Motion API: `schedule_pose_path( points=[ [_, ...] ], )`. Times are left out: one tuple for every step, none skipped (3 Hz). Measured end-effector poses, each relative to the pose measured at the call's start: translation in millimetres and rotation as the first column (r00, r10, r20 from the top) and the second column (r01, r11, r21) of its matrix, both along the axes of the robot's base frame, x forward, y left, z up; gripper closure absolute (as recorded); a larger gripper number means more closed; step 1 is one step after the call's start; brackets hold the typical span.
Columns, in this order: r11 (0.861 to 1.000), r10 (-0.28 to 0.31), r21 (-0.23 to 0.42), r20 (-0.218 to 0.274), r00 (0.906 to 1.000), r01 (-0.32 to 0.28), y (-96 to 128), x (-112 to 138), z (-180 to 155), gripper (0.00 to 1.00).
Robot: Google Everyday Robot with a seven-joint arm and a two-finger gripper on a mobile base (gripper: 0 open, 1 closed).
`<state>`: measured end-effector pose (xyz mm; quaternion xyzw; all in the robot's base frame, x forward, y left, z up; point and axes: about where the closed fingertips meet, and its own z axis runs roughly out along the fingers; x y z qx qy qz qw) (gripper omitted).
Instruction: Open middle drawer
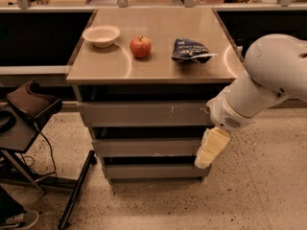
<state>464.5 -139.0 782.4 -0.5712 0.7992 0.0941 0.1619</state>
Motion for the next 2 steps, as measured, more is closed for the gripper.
schedule_pose_path(
  points=[
    [1.000,0.000,0.000,0.000,1.0000,0.000,0,0,0,0.00],
    [1.000,-0.004,0.027,0.041,0.9992,0.003,15,10,-17,0.00]
  ],
)
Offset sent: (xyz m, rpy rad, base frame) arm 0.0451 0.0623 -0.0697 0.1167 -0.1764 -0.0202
